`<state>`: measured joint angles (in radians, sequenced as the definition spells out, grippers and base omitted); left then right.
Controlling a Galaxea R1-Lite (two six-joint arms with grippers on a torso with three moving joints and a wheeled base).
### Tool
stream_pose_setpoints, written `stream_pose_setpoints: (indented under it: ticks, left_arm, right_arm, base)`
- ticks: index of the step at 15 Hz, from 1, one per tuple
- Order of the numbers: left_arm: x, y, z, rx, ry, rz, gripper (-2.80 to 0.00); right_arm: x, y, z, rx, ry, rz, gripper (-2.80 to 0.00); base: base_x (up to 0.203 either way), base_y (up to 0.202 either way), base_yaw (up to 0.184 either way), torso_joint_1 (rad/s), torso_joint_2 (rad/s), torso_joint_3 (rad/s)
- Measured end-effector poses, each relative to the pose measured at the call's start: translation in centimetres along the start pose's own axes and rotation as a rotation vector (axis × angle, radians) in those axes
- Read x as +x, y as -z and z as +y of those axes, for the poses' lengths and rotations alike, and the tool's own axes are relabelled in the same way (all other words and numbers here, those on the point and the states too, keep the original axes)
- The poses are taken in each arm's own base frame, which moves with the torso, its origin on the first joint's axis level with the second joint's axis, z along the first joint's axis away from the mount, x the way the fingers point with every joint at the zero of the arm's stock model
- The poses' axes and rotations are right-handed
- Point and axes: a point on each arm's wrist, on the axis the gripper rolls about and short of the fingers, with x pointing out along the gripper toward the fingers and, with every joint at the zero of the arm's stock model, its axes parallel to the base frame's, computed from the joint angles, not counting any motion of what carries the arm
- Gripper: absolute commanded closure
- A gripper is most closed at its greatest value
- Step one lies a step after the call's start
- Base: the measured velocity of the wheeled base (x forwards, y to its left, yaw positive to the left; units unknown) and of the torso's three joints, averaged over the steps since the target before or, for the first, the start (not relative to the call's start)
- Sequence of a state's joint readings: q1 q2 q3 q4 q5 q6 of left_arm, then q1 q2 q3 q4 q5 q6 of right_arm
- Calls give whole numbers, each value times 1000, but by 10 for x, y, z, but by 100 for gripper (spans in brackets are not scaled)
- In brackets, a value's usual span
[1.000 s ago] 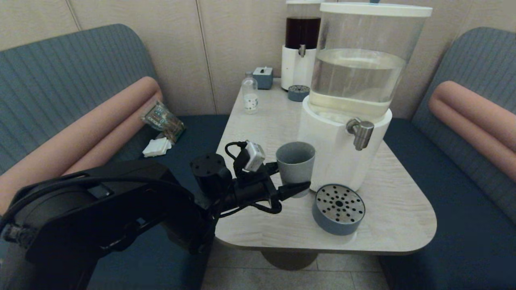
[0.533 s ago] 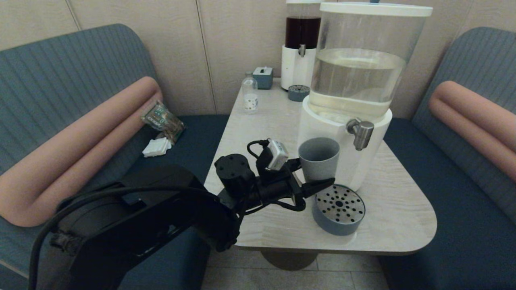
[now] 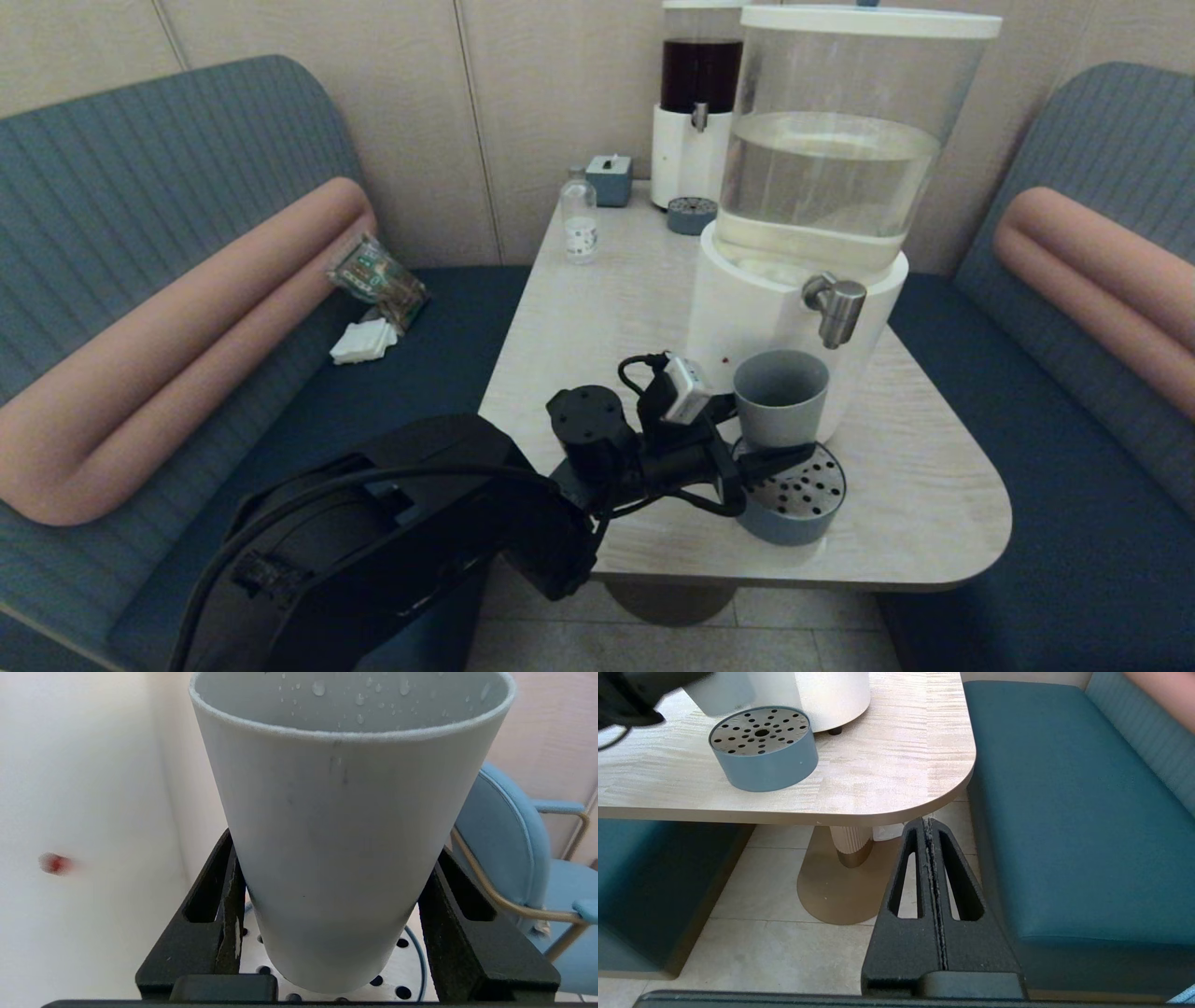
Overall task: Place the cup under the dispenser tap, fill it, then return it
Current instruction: Place it under the water dispenser
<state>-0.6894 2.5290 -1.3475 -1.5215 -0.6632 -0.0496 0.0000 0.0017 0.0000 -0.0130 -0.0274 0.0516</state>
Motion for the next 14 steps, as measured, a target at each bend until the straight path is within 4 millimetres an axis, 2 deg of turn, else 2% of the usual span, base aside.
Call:
stream_pose_setpoints:
  ticks: [4, 9, 14]
  left_arm:
    - [9, 7, 6, 26, 5, -35, 0]
    - [14, 30, 6, 21, 17, -31, 0]
    - [21, 44, 10, 34, 20, -50, 0]
  right_arm:
    - [0, 0, 0, 0, 0, 0, 0]
    - [0, 0, 0, 0, 0, 0, 0]
    - [0, 0, 0, 0, 0, 0, 0]
  base:
    - [0, 0, 0, 0, 0, 0]
    - [0, 0, 0, 0, 0, 0]
    - [0, 0, 0, 0, 0, 0]
